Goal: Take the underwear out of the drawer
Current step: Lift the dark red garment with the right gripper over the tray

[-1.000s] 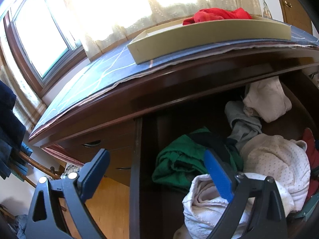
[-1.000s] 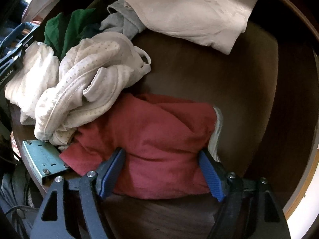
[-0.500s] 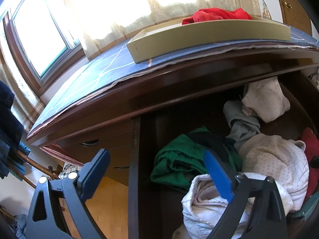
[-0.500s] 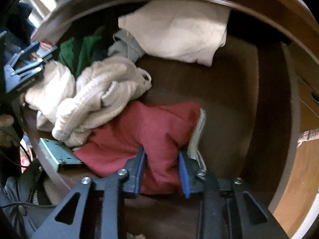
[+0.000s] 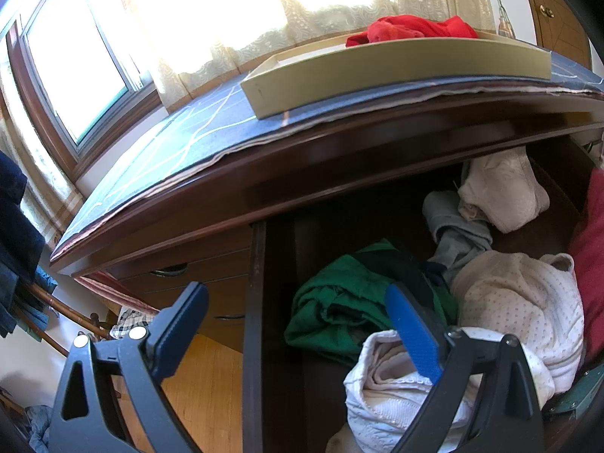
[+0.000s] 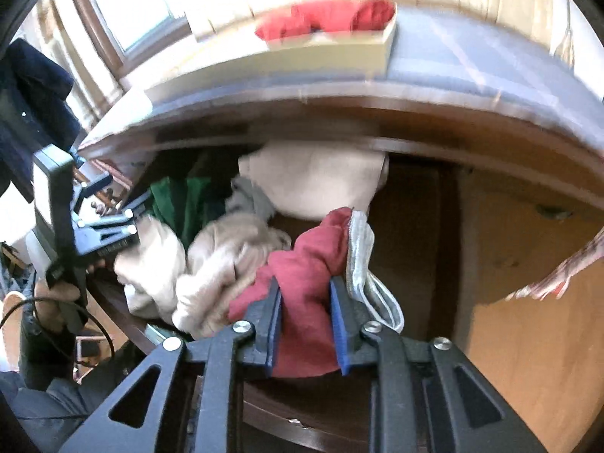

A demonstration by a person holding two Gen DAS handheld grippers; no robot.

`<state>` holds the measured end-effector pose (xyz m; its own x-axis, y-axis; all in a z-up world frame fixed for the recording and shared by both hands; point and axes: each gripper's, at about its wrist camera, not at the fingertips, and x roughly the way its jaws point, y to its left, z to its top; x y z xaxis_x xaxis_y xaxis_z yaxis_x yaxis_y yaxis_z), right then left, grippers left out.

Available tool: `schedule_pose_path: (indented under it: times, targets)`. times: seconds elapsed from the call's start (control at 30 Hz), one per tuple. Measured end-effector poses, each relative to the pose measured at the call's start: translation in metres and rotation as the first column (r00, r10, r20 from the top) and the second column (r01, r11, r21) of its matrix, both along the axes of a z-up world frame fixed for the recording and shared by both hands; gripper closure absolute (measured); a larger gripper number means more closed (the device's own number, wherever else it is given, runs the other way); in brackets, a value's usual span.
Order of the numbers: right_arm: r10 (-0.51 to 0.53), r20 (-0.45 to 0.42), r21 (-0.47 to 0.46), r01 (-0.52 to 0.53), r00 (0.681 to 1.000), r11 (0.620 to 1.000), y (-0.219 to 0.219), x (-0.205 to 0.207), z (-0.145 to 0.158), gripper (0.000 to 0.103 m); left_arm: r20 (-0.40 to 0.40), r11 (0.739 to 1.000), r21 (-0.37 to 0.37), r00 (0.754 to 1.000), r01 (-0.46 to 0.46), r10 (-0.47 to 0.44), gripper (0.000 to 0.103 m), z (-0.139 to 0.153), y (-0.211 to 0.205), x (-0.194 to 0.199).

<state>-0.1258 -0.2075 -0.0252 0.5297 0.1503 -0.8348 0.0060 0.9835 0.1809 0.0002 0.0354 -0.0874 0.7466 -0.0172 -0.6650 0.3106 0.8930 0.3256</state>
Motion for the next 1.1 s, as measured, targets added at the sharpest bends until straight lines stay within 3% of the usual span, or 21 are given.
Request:
schedule_pose_path:
  times: [0.33, 0.57, 0.87, 1.1]
  targets:
    - [-0.049, 0.143, 0.002, 0.049, 0.989, 0.999, -0.020, -0.007, 0.055, 0.079, -0.004, 1.000, -0.002, 1.000, -0.003, 0.003, 0.007, 0.000, 0.001, 0.000]
    - [-0.058, 0.273, 0.001, 0.060, 0.960, 0.998, -0.020, -0.009, 0.101, 0.079, -0.003, 1.000, 0.000, 1.000, -0.004, 0.004, 0.007, 0.000, 0.000, 0.000]
    - [-0.017, 0.398, -0.028, 0.031, 0.917, 0.999, -0.013, 0.015, 0.159, 0.079, -0.006, 1.000, 0.000, 1.000, 0.001, -0.001, 0.007, 0.000, 0.001, 0.000]
    - [-0.010, 0.436, -0.020, 0.021, 0.900, 1.000, -0.008, 0.042, 0.180, 0.079, -0.012, 1.000, 0.000, 1.000, 0.016, -0.016, 0.007, -0.001, 0.000, 0.000]
